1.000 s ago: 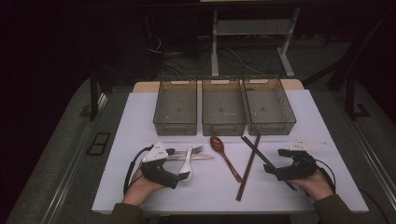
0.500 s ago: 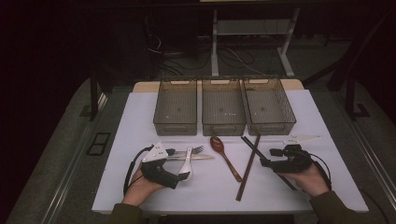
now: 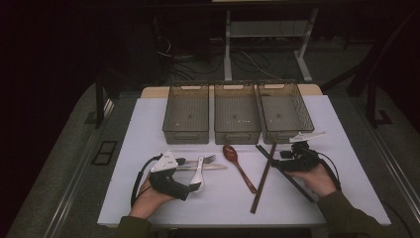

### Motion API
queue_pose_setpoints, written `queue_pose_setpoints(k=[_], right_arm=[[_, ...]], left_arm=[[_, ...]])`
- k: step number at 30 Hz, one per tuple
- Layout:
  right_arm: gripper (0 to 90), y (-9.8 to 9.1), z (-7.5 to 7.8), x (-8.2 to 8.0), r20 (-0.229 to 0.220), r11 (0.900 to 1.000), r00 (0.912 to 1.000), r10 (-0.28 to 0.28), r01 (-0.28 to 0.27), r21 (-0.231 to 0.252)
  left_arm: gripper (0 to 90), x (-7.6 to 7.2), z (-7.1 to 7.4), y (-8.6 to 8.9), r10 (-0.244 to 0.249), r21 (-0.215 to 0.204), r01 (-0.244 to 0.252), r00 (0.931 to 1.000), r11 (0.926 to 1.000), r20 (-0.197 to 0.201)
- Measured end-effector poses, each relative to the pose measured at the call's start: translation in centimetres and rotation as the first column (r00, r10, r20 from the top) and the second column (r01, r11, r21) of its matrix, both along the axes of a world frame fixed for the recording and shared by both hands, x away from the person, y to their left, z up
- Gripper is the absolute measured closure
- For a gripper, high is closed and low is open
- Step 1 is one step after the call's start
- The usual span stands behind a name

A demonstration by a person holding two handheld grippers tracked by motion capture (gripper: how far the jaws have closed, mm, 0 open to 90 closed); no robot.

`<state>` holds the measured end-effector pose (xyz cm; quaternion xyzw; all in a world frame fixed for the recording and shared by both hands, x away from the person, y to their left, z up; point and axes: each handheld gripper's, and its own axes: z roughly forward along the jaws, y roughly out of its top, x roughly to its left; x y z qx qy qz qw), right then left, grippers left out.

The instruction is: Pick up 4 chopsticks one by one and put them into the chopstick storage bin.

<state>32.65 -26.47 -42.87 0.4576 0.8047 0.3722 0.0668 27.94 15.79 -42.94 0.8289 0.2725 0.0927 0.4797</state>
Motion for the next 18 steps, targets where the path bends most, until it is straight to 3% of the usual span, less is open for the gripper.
queue_pose_setpoints(k=[9, 18], right_arm=[[37.7, 0.8, -0.3, 2.6, -0.027, 0.9985, 0.9985, -0.048, 0.047, -0.028], [46.3, 0.6, -0.7, 4.3, -0.048, 0.9928, 0.9923, -0.114, 0.112, -0.043]], left_arm=[[0.0, 0.0, 0.0, 0.1, 0.002, -0.004, -0.002, 1.0000, 1.0000, 0.002], [0.0, 0.1, 0.0, 0.1, 0.003, -0.001, -0.003, 1.0000, 1.0000, -0.002]])
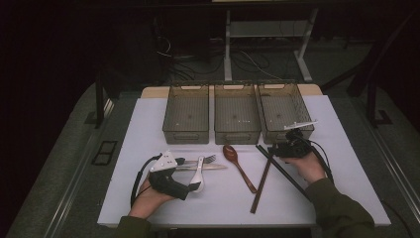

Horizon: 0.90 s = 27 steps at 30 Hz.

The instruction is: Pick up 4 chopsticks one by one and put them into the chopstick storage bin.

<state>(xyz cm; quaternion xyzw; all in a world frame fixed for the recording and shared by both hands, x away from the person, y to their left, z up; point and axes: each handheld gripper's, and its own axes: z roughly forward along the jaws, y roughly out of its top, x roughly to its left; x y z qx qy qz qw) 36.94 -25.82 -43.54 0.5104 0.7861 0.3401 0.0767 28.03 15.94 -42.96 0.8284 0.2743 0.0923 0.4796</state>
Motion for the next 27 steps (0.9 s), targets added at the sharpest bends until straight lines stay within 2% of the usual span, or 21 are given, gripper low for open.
queue_pose_setpoints(k=[9, 14, 27], right_arm=[[51.6, 0.08, -0.58, 0.87, -0.046, 0.9972, 0.9963, -0.072, 0.073, 0.017], [54.8, 0.26, -0.74, 1.06, -0.056, 0.9963, 0.9950, -0.082, 0.084, 0.022], [57.5, 0.64, -0.65, 0.96, -0.053, 0.9930, 0.9916, -0.118, 0.117, -0.009]], left_arm=[[0.0, 0.01, -0.02, -0.01, -0.001, 0.000, 0.001, 1.0000, 1.0000, -0.002], [0.0, 0.00, -0.02, -0.02, -0.002, 0.000, 0.002, 1.0000, 1.0000, -0.001], [0.0, 0.00, -0.04, -0.03, -0.002, -0.001, 0.002, 1.0000, 1.0000, 0.000]])
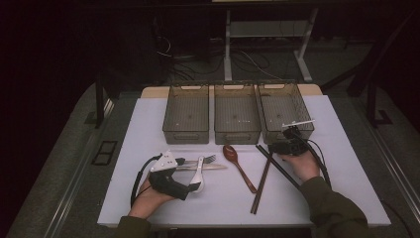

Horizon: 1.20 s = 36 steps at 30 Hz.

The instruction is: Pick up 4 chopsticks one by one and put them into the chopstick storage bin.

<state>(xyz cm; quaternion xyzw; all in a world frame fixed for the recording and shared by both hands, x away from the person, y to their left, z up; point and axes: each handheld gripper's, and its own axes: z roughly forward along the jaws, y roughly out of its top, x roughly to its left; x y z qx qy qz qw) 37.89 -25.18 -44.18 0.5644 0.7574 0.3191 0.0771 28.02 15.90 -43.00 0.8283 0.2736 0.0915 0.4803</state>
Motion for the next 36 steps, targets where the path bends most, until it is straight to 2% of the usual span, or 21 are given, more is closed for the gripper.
queue_pose_setpoints(k=[22, 36], right_arm=[[65.4, 0.40, 0.06, -0.11, 0.005, 0.9994, 1.0000, 0.003, -0.002, -0.034], [73.8, 0.51, 0.05, -0.12, 0.005, 0.9988, 0.9995, 0.032, -0.031, -0.038]], left_arm=[[0.0, 0.00, -0.01, -0.03, -0.004, 0.001, 0.004, 1.0000, 1.0000, -0.001], [0.0, 0.00, -0.01, -0.04, -0.007, 0.000, 0.007, 1.0000, 1.0000, -0.001]])
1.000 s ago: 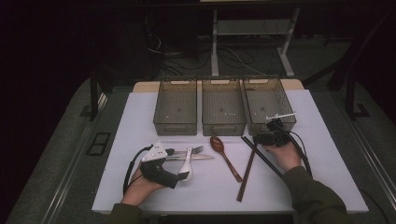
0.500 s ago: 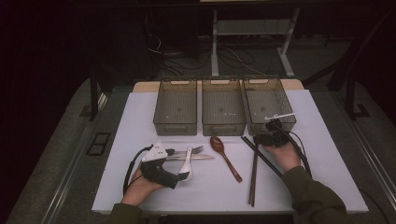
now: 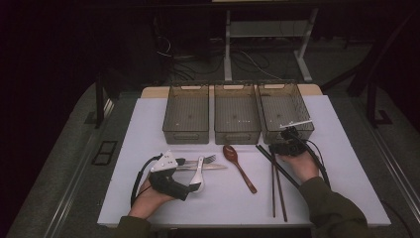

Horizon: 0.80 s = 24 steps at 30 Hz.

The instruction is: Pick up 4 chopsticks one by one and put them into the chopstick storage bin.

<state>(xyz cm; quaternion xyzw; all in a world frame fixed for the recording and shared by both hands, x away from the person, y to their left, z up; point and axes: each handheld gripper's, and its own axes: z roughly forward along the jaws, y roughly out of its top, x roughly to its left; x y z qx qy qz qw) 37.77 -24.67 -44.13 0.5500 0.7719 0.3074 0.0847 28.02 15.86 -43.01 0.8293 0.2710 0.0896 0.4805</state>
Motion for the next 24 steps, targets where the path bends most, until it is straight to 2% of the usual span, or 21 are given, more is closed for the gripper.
queue_pose_setpoints(k=[15, 24], right_arm=[[84.1, 0.18, -0.04, 0.02, 0.004, 0.9991, 0.9992, 0.041, -0.040, -0.010], [84.6, 0.24, -0.03, -0.01, 0.011, 0.9977, 0.9979, 0.065, -0.064, -0.023]], left_arm=[[0.0, -0.03, 0.01, -0.03, -0.004, 0.003, 0.004, 1.0000, 1.0000, -0.002], [0.0, -0.04, 0.01, -0.04, -0.005, 0.003, 0.005, 1.0000, 1.0000, -0.003]])
